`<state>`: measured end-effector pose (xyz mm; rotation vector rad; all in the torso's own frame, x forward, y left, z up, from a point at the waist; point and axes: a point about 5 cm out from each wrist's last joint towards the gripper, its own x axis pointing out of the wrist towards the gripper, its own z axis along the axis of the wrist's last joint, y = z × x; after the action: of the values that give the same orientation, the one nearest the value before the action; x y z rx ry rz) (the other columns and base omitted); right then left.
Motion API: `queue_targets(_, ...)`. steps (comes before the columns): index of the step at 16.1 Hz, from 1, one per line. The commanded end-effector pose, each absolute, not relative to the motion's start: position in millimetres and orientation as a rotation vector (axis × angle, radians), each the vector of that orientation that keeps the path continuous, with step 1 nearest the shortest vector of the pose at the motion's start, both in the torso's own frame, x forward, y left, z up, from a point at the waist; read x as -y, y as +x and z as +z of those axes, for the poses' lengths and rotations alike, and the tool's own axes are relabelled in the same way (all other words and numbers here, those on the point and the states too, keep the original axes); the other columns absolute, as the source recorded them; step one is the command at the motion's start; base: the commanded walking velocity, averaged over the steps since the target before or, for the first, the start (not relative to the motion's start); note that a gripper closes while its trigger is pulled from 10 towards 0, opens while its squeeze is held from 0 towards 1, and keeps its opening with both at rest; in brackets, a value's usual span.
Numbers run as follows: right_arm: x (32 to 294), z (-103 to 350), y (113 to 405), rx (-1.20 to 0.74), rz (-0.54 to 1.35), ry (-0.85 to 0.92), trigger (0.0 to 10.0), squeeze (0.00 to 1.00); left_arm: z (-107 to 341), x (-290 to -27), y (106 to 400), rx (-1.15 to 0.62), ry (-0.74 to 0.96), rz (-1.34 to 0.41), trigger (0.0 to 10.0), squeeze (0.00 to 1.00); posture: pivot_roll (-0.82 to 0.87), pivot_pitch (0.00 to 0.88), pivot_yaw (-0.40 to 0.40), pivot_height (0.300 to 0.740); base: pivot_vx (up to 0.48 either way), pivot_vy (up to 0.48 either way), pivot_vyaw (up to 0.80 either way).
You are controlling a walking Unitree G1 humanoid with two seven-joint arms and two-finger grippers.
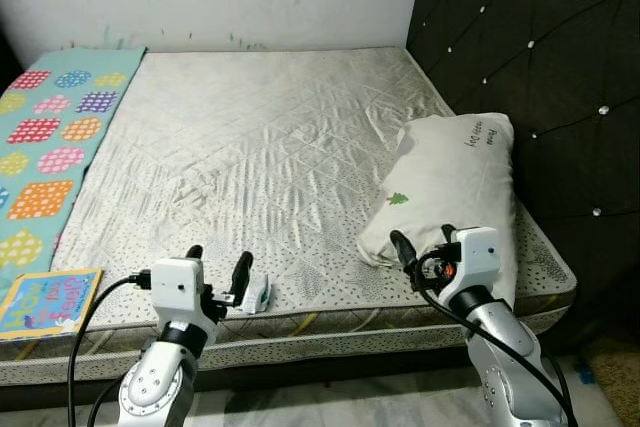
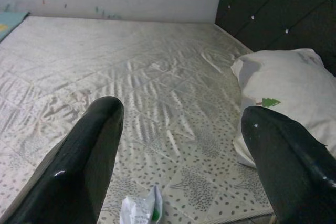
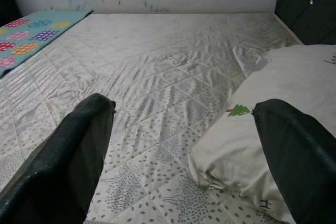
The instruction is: Clean up the room
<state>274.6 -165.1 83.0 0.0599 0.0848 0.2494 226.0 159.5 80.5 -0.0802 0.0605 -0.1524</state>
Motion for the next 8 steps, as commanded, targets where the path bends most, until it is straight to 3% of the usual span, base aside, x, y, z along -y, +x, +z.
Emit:
queue_targets(1, 166.6, 86.3, 279.8, -0.079, 0.238, 0.062, 10.0, 0.0, 79.4, -161.9, 228.4, -0.076, -0.074, -0.143, 10.0, 0.0, -0.09, 0.0, -0.052, 0.74, 0.0, 0.0, 0.0)
queue_targets(8, 164.3, 88.7, 284.5, -0.075, 0.233, 0.069, 10.0, 0.0, 81.2, -156.6, 224.0, -0.066, -0.114, -0.165, 10.0, 0.0, -0.1, 0.0, -0.055, 0.74, 0.0, 0.0, 0.0)
